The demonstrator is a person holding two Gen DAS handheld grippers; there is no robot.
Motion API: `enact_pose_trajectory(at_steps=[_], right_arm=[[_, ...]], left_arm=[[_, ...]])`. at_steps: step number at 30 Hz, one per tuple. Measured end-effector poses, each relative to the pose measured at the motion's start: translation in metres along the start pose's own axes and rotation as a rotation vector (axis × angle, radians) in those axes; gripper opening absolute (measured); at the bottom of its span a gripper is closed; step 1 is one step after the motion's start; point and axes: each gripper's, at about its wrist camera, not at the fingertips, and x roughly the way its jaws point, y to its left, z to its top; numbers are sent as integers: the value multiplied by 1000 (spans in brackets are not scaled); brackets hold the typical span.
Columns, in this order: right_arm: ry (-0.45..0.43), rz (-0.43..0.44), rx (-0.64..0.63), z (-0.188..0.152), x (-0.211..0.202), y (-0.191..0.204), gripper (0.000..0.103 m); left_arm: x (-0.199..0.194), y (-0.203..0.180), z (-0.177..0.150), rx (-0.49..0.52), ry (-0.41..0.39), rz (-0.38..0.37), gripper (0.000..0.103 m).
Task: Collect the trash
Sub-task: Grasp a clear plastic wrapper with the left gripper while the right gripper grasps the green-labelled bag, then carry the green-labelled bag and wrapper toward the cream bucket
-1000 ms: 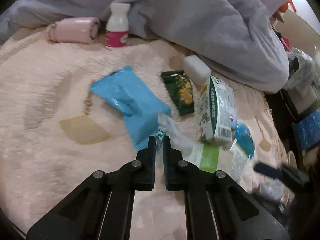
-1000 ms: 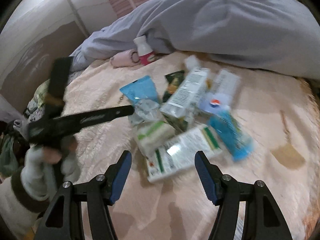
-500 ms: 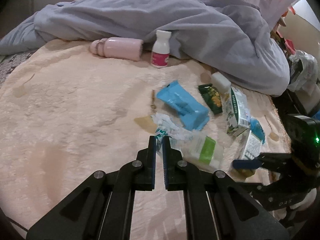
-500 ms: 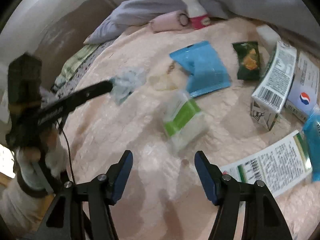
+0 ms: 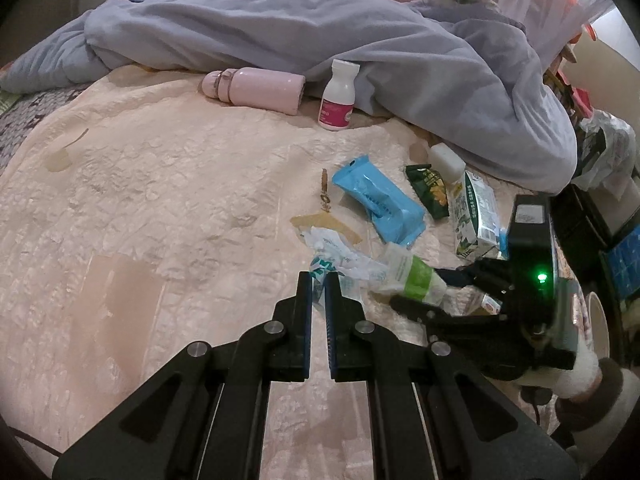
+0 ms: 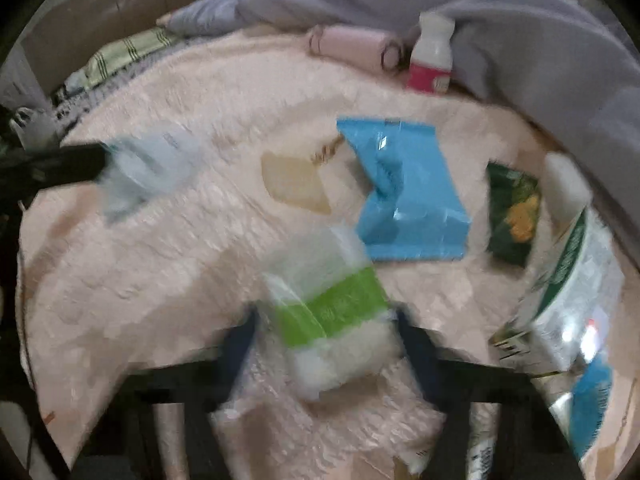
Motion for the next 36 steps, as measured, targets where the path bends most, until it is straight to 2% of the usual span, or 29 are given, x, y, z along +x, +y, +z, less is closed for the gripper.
enact_pose_trajectory(at_steps=[1,2,3,7,11,25,29,36], right_arm=[[-17,7,17,-3,-3,-2,36],[-33,28,30,-6,-9,-2,34],[-45,52,42,-10,-18,-3,34],[-106,52,69,-32,-69,-3,34],[-150,45,182,-69,-122,-23,34],[-249,-186,490,-214,-256,-109,34],[-285,-253,578,-253,-288,-132,34],[-288,-366,717,-319,-325,-176,34]], left_arm=[[-1,-2,0,2,0,-2,4],[-2,-5,-1,7,0,-6,4],[-3,-10,-2,15,-1,-13,4],[-8,-38,-4,39,-9,-57,4],[-12,-76,-5,73,-16,-118,3],[-11,-253,-23,297,16,-317,4],[-9,-300,-29,358,27,-368,3],[-4,-377,-40,456,40,-435,4]])
